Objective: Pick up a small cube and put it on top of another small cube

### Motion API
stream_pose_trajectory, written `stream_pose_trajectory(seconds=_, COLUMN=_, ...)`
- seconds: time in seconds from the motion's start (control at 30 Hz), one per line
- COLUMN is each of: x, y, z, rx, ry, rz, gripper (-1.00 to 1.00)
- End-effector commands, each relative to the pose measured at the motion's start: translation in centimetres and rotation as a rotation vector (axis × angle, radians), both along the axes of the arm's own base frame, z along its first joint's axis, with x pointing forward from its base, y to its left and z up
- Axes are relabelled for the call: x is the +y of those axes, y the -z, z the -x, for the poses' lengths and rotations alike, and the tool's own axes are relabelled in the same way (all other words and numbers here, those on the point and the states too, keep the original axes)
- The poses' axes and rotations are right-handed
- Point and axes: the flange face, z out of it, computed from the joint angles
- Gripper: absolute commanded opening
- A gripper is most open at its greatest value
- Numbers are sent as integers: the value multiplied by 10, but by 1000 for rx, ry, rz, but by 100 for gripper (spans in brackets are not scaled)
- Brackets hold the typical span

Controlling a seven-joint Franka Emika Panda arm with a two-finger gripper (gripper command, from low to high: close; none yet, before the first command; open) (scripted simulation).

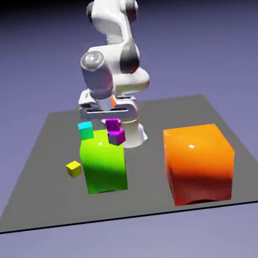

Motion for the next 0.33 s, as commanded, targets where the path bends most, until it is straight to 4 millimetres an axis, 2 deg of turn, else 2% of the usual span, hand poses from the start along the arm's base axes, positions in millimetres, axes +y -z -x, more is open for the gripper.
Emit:
stream_pose_trajectory(seconds=0.0, x=0, y=0, z=0, rx=0, ry=-1, rz=2, gripper=-100)
stream_pose_trajectory(seconds=0.17, x=3, y=66, z=18, rx=0, ry=-1, rz=2, gripper=-100)
stream_pose_trajectory(seconds=0.2, x=3, y=66, z=18, rx=0, ry=-1, rz=2, gripper=100)
stream_pose_trajectory(seconds=0.23, x=3, y=66, z=18, rx=0, ry=-1, rz=2, gripper=100)
stream_pose_trajectory(seconds=0.3, x=2, y=39, z=9, rx=0, ry=-1, rz=2, gripper=100)
